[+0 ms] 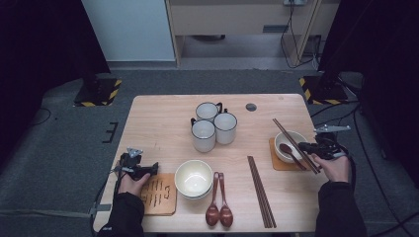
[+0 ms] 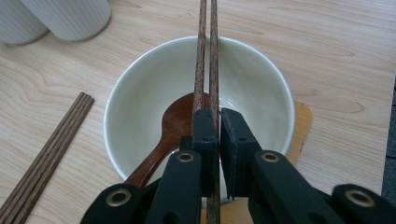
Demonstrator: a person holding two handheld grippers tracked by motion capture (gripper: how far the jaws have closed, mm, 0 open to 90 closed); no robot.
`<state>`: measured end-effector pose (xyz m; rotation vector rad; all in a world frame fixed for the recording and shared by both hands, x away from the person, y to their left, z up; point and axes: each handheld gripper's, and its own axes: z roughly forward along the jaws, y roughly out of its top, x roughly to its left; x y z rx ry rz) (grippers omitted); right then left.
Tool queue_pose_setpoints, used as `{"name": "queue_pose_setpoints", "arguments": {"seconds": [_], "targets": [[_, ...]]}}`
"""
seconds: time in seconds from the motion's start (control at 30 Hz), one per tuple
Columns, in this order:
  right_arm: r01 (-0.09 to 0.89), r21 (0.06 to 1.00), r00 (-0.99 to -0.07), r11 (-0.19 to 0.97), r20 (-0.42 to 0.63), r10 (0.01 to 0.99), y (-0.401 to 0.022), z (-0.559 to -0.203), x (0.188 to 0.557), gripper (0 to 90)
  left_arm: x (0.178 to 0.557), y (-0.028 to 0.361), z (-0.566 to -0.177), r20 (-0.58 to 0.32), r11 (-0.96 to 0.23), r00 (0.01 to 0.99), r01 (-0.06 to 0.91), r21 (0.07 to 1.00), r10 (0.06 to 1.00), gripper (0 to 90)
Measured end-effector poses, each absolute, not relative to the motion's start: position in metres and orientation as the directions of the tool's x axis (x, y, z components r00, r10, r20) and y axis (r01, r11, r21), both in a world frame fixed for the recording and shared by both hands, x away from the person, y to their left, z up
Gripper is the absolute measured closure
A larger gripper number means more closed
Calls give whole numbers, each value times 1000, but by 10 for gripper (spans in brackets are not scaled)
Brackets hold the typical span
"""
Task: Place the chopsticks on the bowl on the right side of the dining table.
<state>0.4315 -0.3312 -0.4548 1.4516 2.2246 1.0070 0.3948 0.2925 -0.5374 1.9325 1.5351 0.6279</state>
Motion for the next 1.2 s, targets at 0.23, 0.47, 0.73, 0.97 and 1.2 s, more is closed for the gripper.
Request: {"name": "queue_pose_setpoints", "arguments": {"seconds": [0.23, 0.47, 0.73, 0.97, 1.2], "targets": [[675, 697, -445, 242, 123, 887, -331, -454, 431, 826, 395, 292, -537, 4, -164, 225, 698, 697, 974, 0], [623, 741, -460, 252, 86, 884, -329, -445, 428, 731, 395, 292, -537, 4, -164, 225, 698, 697, 974, 0], [599, 740, -480, 305, 27, 877, -321, -449, 429, 628, 395, 292, -537, 4, -164, 225, 698, 697, 974, 0], [614, 716, -490, 332, 16, 871, -318, -455, 431, 648, 395, 292, -537, 4, -164, 225, 698, 697, 974, 0], [622, 704, -491, 341, 13, 871, -320, -456, 431, 714, 395, 292, -537, 4, -164, 225, 698, 697, 974, 0]]}}
